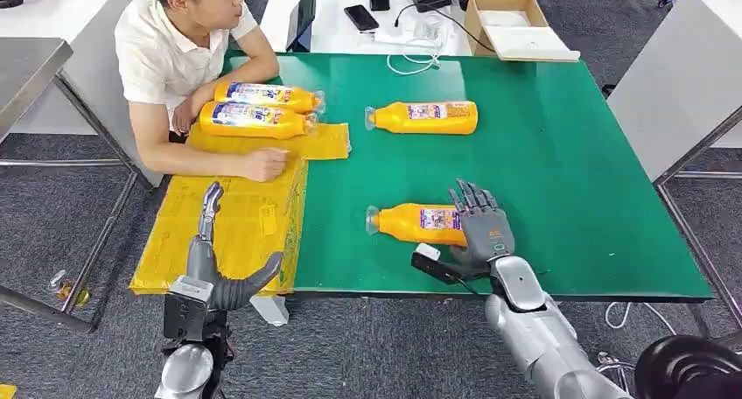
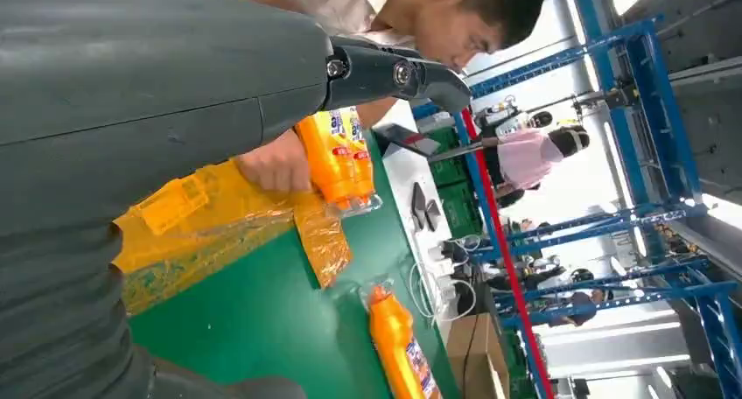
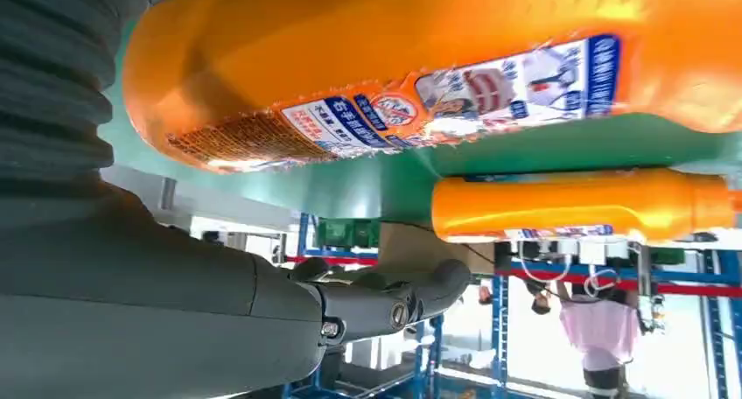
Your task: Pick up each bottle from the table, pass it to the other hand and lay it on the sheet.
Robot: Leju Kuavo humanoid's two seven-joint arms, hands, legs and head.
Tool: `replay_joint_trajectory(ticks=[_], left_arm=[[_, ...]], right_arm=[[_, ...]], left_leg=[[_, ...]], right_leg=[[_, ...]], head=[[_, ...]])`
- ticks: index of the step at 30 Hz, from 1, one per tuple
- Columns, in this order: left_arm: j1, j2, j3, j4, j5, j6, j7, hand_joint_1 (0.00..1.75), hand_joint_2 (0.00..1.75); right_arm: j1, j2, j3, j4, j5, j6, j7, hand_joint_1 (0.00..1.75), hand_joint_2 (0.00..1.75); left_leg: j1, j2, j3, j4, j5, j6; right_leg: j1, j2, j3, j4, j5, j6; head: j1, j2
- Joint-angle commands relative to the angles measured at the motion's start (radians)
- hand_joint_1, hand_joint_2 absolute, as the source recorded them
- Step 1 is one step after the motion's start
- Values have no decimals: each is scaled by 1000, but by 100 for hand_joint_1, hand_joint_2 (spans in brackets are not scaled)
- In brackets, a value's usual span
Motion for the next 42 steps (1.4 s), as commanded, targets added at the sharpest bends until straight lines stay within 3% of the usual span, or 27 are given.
replay_joint_trajectory(ticks=[1, 4, 7, 10, 15, 19, 24, 25, 26, 27, 29, 31, 35, 40, 42], left_arm=[[-29, 21, 2, 41, 4, -14, 14, 0, 175], [-50, 25, -5, 74, 38, -47, 39, 0, 175], [-69, 21, -3, 105, 48, -52, 46, 0, 175], [-83, 15, -1, 125, 56, -58, 51, 0, 175], [-83, 15, -1, 124, 56, -58, 51, 0, 175], [-73, 8, 9, 112, 56, -61, 68, 0, 175], [-69, 7, 13, 106, 54, -62, 72, 0, 175], [-68, 8, 12, 103, 55, -66, 77, 0, 175], [-68, 8, 14, 104, 55, -66, 77, 0, 175], [-75, 8, 15, 113, 57, -72, 82, 0, 175], [-80, 7, 16, 120, 61, -76, 83, 0, 175], [-88, 11, 11, 129, 70, -91, 81, 0, 175], [-89, 11, 11, 131, 71, -91, 81, 0, 175], [-110, 25, -5, 178, 127, -112, 80, 0, 175], [-119, 33, -11, 211, 138, -113, 87, 0, 175]], right_arm=[[-83, 45, -6, 124, -45, 77, -11, 0, 175], [-126, 41, -5, 243, -58, 232, 47, 0, 175], [-141, 34, -5, 303, -52, 293, 113, 0, 175], [-149, 25, 17, 325, -8, 300, 193, 0, 175], [-151, 26, 16, 324, -8, 301, 193, 0, 175], [-172, 29, 80, 322, 91, 324, 325, 0, 175], [-177, 33, 88, 316, 101, 333, 334, 0, 175], [-176, 33, 83, 314, 98, 342, 325, 9, 175], [-177, 34, 77, 314, 90, 356, 313, 159, 175], [-179, 33, 69, 322, 80, 392, 293, 175, 175], [-175, 31, 61, 319, 71, 403, 274, 175, 175], [-164, 28, 7, 314, 0, 423, 166, 175, 175], [-164, 25, 6, 316, -2, 423, 162, 175, 175], [-99, 25, -202, 297, -285, 540, -138, 175, 175], [-74, 21, -227, 290, -336, 559, -180, 175, 175]], left_leg=[[1, 5, 2, 0, -1, -2], [1, 4, 2, 0, 0, -2], [0, 1, 2, -1, 0, -1], [1, 1, 3, -1, 0, -2], [2, 0, 7, -1, 2, -3], [1, 2, 7, -1, 2, -2], [1, 1, 7, -1, 3, 1], [1, 1, 7, -1, 3, 1], [2, 2, 6, -1, 4, 1], [1, 1, 7, -1, 4, 1], [2, 2, 6, -1, 5, 0], [1, 1, 6, -1, 4, 0], [1, -1, 7, -1, 4, 1], [2, -1, 8, -3, 5, 0], [2, -2, 9, -3, 5, 0]], right_leg=[[1, 4, 1, 0, 0, -4], [1, 2, 1, 0, 0, -3], [0, 0, 1, -1, 0, -2], [1, -1, 2, -1, 0, -2], [2, -2, 6, -3, 1, -5], [2, 0, 5, -3, 2, -3], [1, 0, 5, -2, 4, -4], [2, -1, 5, -3, 4, -5], [2, 0, 5, -3, 5, -5], [1, 0, 5, -2, 4, -4], [2, 0, 4, -3, 5, -6], [2, -1, 4, -2, 5, -4], [2, -3, 6, -3, 5, -3], [2, -4, 7, -4, 5, -4], [3, -5, 8, -5, 5, -4]], head=[[0, 0], [0, 0], [0, 0], [-1, 0], [0, 0], [0, 0], [0, 0], [0, 0], [0, 0], [0, 0], [0, 0], [0, 0], [0, 0], [0, 0], [0, 0]])
